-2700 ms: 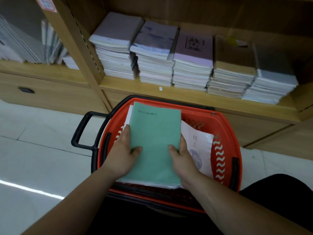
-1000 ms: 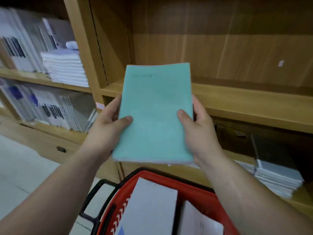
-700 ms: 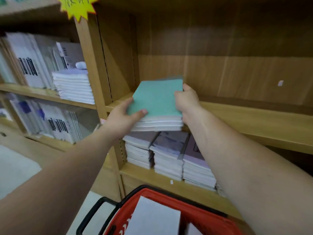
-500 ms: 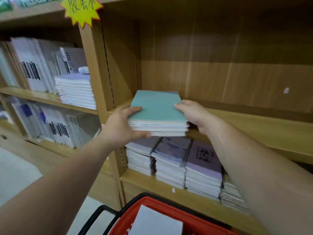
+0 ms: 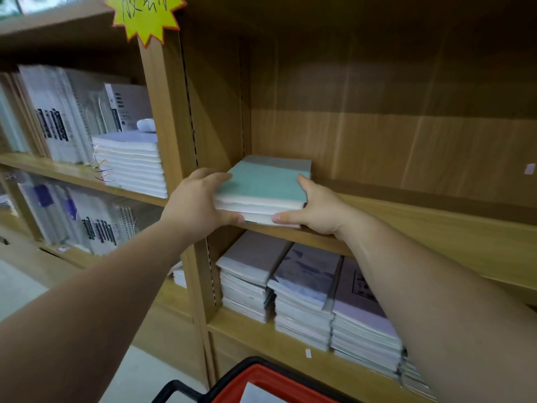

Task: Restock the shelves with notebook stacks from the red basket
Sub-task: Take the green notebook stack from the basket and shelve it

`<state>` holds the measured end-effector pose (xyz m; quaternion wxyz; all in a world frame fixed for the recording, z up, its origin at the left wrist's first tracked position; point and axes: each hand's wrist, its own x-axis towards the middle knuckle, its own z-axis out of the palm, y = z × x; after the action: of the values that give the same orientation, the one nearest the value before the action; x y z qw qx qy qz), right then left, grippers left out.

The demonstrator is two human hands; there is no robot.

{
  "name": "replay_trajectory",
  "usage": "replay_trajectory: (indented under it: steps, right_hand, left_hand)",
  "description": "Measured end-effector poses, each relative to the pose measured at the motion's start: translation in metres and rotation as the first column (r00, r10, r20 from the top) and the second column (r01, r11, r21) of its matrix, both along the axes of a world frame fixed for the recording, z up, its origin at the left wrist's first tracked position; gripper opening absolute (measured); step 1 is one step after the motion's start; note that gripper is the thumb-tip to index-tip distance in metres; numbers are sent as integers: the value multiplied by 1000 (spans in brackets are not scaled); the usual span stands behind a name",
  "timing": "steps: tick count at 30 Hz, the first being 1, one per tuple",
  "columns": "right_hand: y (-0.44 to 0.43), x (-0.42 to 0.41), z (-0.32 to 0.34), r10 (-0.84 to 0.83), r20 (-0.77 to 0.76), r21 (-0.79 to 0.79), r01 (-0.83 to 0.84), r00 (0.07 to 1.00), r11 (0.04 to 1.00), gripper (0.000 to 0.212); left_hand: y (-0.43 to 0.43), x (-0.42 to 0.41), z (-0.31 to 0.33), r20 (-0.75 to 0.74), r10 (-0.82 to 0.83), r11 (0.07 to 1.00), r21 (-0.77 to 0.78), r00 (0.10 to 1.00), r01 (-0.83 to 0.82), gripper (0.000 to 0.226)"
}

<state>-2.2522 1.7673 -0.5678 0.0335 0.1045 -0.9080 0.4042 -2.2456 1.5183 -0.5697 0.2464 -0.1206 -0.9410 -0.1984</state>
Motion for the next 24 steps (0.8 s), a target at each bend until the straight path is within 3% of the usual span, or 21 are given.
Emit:
replay_trajectory:
  steps: [3, 6, 8, 10, 12, 14, 16, 18, 21, 24]
  right_hand:
    - [-19, -20, -2, -78, -68, 63, 82, 995, 995, 132]
    - [-13, -28, -4, -47, -56, -22, 45, 997, 999, 133]
    - [0, -30, -4, 41, -28, -248, -47, 999, 968, 95]
    - [4, -33, -3, 32, 28, -474, -15, 999, 880, 45]
    - [3, -42, -3, -39, 41, -491, 54, 998, 869, 11]
    - [-1, -47, -5, -48, 14, -322, 50, 999, 945, 15]
    - [-6, -47, -3, -41, -28, -150, 36, 999, 988, 39]
    - [-5, -53, -4, -12, -3, -186, 12, 1000, 982, 56]
    - [-6, -55, -8, 8, 48, -220, 2, 999, 976, 107]
    - [-8, -58, -12, -3, 59, -151, 12, 998, 988, 114]
  left_hand:
    - [7, -6, -14, -179, 108, 993, -31, 978, -115, 79]
    - [18, -9, -29, -272, -1, 999, -43, 962, -11, 63]
    - [29, -14, -33, -197, -66, 997, -45, 978, 58, 64]
    - [38, -22, -30, -88, -69, 997, -51, 994, 65, 68]
    - [40, -30, -26, -17, -57, 998, -33, 998, 57, 67]
    - [32, -37, -20, 38, -77, 997, -4, 996, 77, 65]
    - [22, -41, -15, 72, -102, 995, 5, 992, 102, 62]
    - [19, -42, -13, 89, -115, 993, 4, 989, 116, 61]
    - [22, -39, -10, 88, -90, 996, -9, 992, 91, 65]
    - [34, -29, -8, 14, -61, 996, -71, 998, 62, 70]
